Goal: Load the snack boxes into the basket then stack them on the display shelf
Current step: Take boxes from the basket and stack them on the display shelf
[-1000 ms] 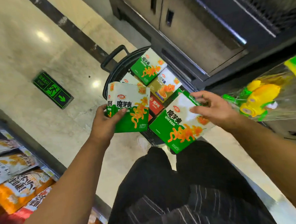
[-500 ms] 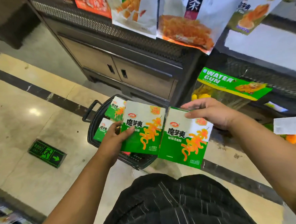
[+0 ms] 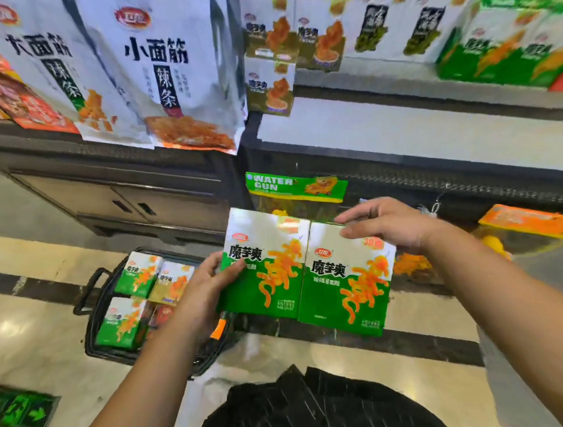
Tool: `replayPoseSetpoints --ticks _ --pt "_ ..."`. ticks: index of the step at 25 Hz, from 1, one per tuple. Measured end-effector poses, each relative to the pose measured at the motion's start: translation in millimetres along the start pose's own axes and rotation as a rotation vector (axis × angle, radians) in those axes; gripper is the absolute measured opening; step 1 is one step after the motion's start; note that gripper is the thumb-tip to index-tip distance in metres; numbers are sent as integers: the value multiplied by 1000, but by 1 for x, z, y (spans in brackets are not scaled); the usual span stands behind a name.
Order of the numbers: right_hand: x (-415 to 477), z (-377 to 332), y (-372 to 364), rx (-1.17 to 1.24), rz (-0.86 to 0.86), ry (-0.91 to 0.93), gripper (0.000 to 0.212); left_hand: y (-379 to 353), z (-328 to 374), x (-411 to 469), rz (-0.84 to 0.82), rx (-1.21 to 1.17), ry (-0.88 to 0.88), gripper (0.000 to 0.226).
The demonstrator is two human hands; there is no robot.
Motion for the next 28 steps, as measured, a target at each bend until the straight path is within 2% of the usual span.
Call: replayPoseSetpoints --ticks 3,6,7,9,11,13,17,20,23,26,28 --pt "-35 -6 56 -9 46 6 29 -64 20 -1 -90 30 -47 82" --pt "-64 -15 105 36 80 36 27 -117 42 1 -137 39 -93 47" --pt "-71 -17 118 51 92 46 30 -132 50 3 -157 54 -102 43" --pt "-83 -22 142 78 121 57 35 -159 68 5 -212 87 -124 51" --pt "-90 -29 166 108 159 72 29 -181 87 13 -250 134 -135 60" --pt "-92 -39 184 122 177 92 26 -194 101 26 -251 184 -112 49" --pt "-81 -60 217 112 209 119 27 -225 130 63 -278 177 -97 45" --pt "-63 -78 250 102 235 136 29 -251 154 101 -271 205 -119 59" --pt "-43 -103 285 -32 270 159 34 -275 178 141 -277 224 -132 81" --pt "-23 -122 318 -80 335 176 41 -295 202 178 -288 246 -161 58" --pt "-10 -130 338 -75 384 205 46 -306 214 199 -292 272 -159 53"
Point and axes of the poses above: each hand's wrist, its own x-axis towards the middle knuckle, its own y-axis out of the back of the hand, z = x × y, the point moved 7 cm from there along x, towards the middle knuckle, and after that the axes turned 13 degrees about x, right-handed, at the moved point
